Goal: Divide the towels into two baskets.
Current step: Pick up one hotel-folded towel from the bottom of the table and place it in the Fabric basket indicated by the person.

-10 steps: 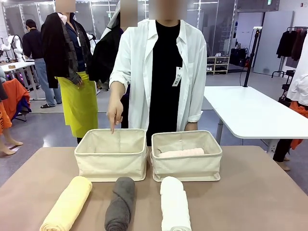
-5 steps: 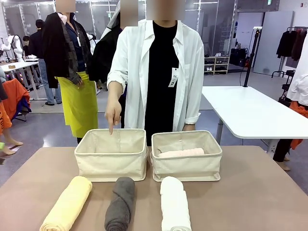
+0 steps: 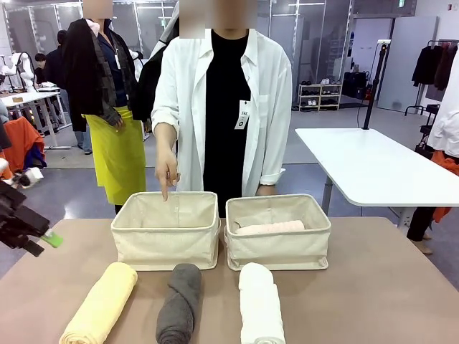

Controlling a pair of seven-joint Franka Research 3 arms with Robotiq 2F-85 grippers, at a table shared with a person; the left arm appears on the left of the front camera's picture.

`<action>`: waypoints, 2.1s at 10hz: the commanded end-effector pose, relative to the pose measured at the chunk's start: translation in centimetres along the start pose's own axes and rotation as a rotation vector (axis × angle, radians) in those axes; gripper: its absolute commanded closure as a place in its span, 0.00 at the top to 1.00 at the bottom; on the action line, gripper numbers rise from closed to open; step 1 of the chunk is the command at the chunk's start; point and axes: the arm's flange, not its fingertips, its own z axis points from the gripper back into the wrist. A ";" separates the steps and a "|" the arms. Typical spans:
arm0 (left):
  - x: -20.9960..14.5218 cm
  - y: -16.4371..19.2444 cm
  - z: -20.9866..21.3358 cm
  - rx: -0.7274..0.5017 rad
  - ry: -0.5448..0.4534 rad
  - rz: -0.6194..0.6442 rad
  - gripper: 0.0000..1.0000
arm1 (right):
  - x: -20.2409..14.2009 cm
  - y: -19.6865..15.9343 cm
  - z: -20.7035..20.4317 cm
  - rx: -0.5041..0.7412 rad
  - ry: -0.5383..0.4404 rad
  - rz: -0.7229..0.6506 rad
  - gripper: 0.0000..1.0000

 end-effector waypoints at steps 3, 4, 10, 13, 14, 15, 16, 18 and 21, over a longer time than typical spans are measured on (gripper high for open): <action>-0.9 -5.0 -4.7 0.110 0.121 0.041 1.00 | -0.4 0.3 0.0 -0.008 0.005 0.015 0.96; -1.0 -5.2 -5.7 0.124 0.142 0.086 1.00 | -0.4 0.3 0.0 -0.008 0.005 0.015 0.96; -4.0 -6.4 -12.4 0.207 0.140 0.186 1.00 | -0.4 0.3 0.0 -0.008 0.005 0.015 0.96; -5.5 -5.9 -14.7 0.242 0.103 0.202 1.00 | -0.4 0.3 0.0 -0.008 0.005 0.015 0.96; -6.2 -5.9 -15.3 0.232 0.129 0.219 1.00 | -0.4 0.3 0.0 -0.008 0.005 0.015 0.96; -6.9 -6.0 -15.9 0.238 0.157 0.207 1.00 | -0.4 0.3 0.0 -0.008 0.005 0.015 0.96; -7.4 -6.1 -16.3 0.241 0.172 0.206 1.00 | -0.4 0.3 0.0 -0.008 0.005 0.015 0.96; -8.4 -6.0 -17.0 0.251 0.209 0.197 1.00 | -0.4 0.3 0.0 -0.008 0.005 0.015 0.96; -9.7 -6.0 -18.2 0.221 0.267 0.156 0.92 | -0.4 0.3 0.0 -0.008 0.005 0.015 0.96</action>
